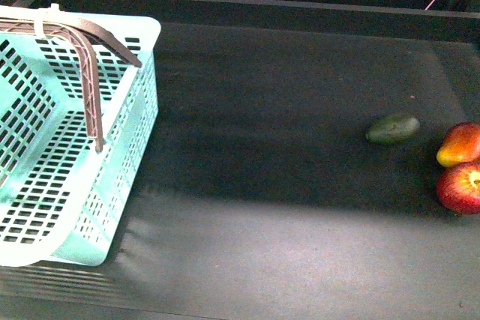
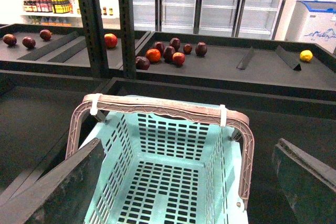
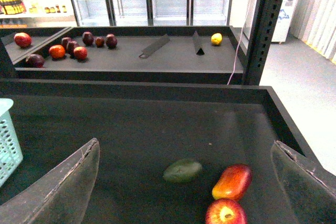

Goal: Pick apple with right arm and hold basket with left

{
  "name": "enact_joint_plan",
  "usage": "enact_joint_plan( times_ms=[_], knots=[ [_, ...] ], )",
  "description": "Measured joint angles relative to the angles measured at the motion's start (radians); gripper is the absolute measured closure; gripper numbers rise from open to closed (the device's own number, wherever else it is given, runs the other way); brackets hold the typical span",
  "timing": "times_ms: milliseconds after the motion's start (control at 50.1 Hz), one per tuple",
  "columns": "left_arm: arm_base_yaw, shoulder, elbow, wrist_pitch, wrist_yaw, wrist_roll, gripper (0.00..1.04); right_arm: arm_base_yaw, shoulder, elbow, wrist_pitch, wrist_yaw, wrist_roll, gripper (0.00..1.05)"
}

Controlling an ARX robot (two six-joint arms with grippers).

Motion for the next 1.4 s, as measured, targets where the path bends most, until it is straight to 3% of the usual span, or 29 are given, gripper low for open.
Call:
enact_joint_plan(
  times_ms=[100, 200, 260, 359, 499, 699, 958, 1397],
  knots=[
    [-0.002, 0.006, 0.003, -0.013, -0.008, -0.013, 0.07, 0.000, 0.000, 0.000, 0.000, 0.000, 0.000, 0.09],
    [-0.027, 0.138, 0.097, -0.252, -0.050, -0.169, 0.07, 0.000, 0.000, 0.000, 0.000, 0.000, 0.000, 0.09],
    [-0.029, 0.215, 0.122, -0.298, -0.030, -0.299, 0.07, 0.000, 0.000, 0.000, 0.000, -0.001, 0.000, 0.09],
    [-0.017, 0.299, 0.156, -0.238, 0.014, -0.425, 0.07, 0.000, 0.000, 0.000, 0.000, 0.000, 0.000, 0.09],
    [0.078, 0.601, 0.250, 0.000, 0.105, -0.647, 0.07, 0.000, 0.000, 0.000, 0.000, 0.000, 0.000, 0.09],
    [0.092, 1.036, 0.365, 0.264, 0.111, -0.912, 0.07, 0.000, 0.000, 0.000, 0.000, 0.000, 0.000, 0.09],
    [0.077, 1.405, 0.515, 0.407, 0.105, -1.053, 0.07, 0.000, 0.000, 0.000, 0.000, 0.000, 0.000, 0.09],
    [0.038, 1.721, 0.760, 0.454, 0.056, -1.186, 0.07, 0.000, 0.000, 0.000, 0.000, 0.000, 0.000, 0.09]
  ],
)
